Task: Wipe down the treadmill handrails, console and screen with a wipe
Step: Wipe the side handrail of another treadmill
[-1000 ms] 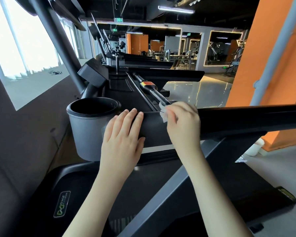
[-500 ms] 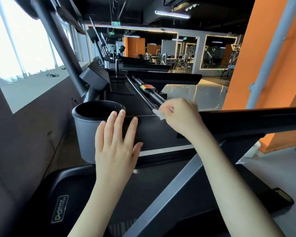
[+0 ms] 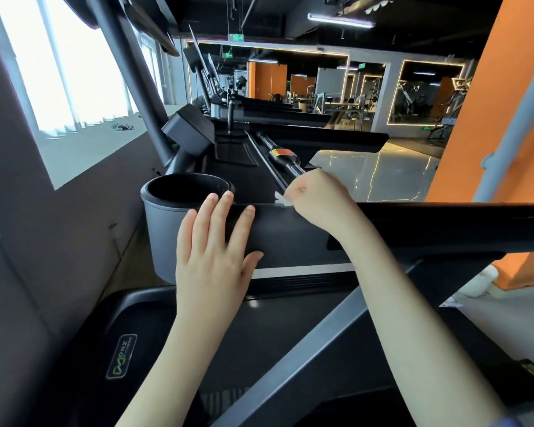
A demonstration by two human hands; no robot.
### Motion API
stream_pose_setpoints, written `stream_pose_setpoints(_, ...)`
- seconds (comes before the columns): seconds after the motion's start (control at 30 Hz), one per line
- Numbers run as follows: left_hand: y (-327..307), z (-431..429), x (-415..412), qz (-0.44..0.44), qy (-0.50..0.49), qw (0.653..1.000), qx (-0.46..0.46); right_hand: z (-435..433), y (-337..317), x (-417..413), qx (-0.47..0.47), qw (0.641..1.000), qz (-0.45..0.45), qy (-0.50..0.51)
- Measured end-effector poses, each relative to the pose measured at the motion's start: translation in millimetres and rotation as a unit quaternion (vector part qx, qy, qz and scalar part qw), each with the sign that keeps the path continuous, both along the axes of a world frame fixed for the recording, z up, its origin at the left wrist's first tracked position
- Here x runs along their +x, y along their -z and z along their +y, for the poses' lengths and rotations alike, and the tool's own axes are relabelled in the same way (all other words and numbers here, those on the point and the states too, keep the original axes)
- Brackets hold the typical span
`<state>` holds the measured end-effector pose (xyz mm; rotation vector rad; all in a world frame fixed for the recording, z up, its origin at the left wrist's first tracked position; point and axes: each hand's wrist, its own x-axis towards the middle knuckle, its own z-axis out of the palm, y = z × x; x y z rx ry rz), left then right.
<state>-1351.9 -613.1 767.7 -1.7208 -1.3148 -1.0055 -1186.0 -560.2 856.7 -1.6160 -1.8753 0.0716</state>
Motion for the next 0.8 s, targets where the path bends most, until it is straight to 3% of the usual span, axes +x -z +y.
stream_pose_setpoints(0.13, -2.0, -3.3, 0.7, -0.025, -0.036, 0.999, -0.007, -22.9, 26.8, 9.8, 0.215, 0.973, 0.034, -0.08)
stream_pose_setpoints(0.3, -6.5, -4.7, -0.8, -0.033, -0.073, 0.997, -0.012, -24.8, 51.2, 21.7, 0.366, 0.927, 0.079, -0.027)
stream_pose_setpoints(0.4, -6.7, -6.8, 1.2, -0.037, -0.076, 0.996, -0.014, -33.8, 67.3, 9.1, 0.405, 0.911, 0.078, -0.03)
stream_pose_setpoints(0.53, -6.4, -8.7, 1.4, -0.039, -0.08, 0.996, -0.02, -43.9, 99.3, 19.1, 0.427, 0.902, 0.008, -0.073)
stream_pose_setpoints(0.7, -7.0, -9.9, 4.0, -0.049, -0.091, 0.994, -0.03, -39.7, 114.0, 16.4, 0.436, 0.897, 0.073, 0.0)
stream_pose_setpoints(0.8, -6.4, -11.5, 4.3, -0.05, -0.098, 0.993, -0.036, -44.0, 134.7, 5.0, 0.417, 0.907, 0.02, -0.055)
